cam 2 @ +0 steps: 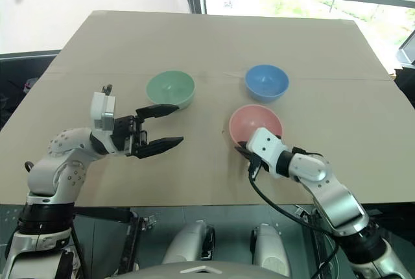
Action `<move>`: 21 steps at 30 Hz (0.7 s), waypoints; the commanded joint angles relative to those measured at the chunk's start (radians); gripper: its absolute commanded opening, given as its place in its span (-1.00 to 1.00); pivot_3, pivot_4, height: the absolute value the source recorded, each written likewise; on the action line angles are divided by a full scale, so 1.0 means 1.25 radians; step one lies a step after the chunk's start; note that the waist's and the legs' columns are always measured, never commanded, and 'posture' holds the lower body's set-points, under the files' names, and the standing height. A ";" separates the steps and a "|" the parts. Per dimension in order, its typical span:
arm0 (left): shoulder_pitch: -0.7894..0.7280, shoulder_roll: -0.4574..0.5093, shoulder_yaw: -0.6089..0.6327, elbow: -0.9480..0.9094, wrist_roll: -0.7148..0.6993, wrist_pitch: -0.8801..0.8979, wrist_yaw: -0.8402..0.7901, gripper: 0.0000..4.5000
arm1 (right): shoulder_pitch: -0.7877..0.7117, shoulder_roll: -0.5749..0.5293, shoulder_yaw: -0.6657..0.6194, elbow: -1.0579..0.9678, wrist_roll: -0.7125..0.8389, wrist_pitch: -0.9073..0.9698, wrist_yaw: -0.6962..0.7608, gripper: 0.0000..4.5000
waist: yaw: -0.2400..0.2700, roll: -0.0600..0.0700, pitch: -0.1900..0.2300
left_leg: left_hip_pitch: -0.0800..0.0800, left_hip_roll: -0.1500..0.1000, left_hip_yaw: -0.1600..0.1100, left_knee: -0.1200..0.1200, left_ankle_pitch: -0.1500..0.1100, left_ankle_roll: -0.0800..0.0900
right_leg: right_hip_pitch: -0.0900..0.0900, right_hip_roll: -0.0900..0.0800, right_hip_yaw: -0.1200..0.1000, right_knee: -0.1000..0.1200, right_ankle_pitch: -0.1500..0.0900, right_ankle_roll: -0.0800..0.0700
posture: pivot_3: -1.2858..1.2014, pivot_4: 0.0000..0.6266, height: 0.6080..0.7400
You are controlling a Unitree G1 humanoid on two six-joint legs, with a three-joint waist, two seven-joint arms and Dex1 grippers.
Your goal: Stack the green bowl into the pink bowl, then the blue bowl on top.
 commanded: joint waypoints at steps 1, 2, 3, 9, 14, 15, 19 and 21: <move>-0.001 0.012 0.018 -0.034 -0.011 -0.005 0.006 1.00 | -0.028 0.004 -0.009 0.018 0.014 -0.031 0.037 -0.26 | 0.002 0.000 0.000 | 0.000 0.000 0.000 0.000 0.000 0.000 | 0.000 0.000 0.000 0.000 0.000 0.000 | 0.03 -0.52 1.00; 0.002 0.013 0.021 -0.036 -0.012 -0.004 0.010 1.00 | -0.038 0.004 -0.017 0.009 0.022 -0.030 0.044 -0.14 | 0.002 0.000 0.000 | 0.000 0.000 -0.001 0.000 0.000 0.000 | 0.000 0.000 -0.001 0.000 0.000 0.000 | 0.03 -0.52 1.00; 0.005 0.013 0.024 -0.037 -0.012 -0.003 0.014 1.00 | -0.044 0.003 -0.025 -0.002 0.032 -0.024 0.051 0.07 | 0.002 0.001 0.000 | 0.000 0.000 -0.001 -0.001 0.000 0.000 | 0.000 0.000 -0.001 0.000 0.000 0.000 | 0.03 -0.52 1.00; 0.032 -0.005 0.015 -0.058 0.006 -0.010 0.057 1.00 | -0.125 0.007 -0.095 -0.021 0.094 0.012 0.061 0.15 | 0.000 0.001 0.000 | -0.001 0.000 0.000 -0.002 0.000 0.000 | -0.001 0.000 -0.001 -0.001 0.000 0.000 | 0.03 -0.52 1.00; -0.008 -0.049 -0.013 -0.036 0.205 -0.058 0.291 1.00 | -0.172 0.007 -0.124 0.020 0.092 -0.010 0.055 0.15 | 0.005 0.000 0.000 | -0.001 0.000 -0.001 -0.002 0.000 -0.001 | 0.000 0.000 -0.002 0.000 0.000 0.000 | 0.03 -0.52 1.00; -0.025 -0.050 -0.028 -0.031 0.294 -0.062 0.374 1.00 | -0.175 0.012 -0.133 0.013 0.110 -0.007 0.060 0.15 | 0.006 0.000 0.000 | -0.001 -0.001 -0.001 -0.002 0.000 0.000 | 0.000 0.000 -0.002 0.000 0.000 0.000 | 0.03 -0.52 1.00; -0.101 0.011 -0.115 -0.010 0.477 0.068 0.478 1.00 | -0.147 0.021 -0.156 -0.044 0.194 -0.002 0.103 0.15 | 0.002 0.000 0.000 | -0.001 -0.003 -0.001 -0.002 0.000 0.000 | 0.000 0.000 -0.002 0.000 0.000 0.000 | 0.03 -0.52 1.00; -0.136 0.031 -0.144 0.013 0.501 0.110 0.472 1.00 | -0.126 0.015 -0.159 -0.062 0.208 -0.006 0.112 0.15 | 0.002 0.000 0.000 | -0.001 -0.003 -0.002 -0.004 0.000 -0.001 | 0.000 0.000 -0.002 0.000 0.000 0.000 | 0.03 -0.52 1.00</move>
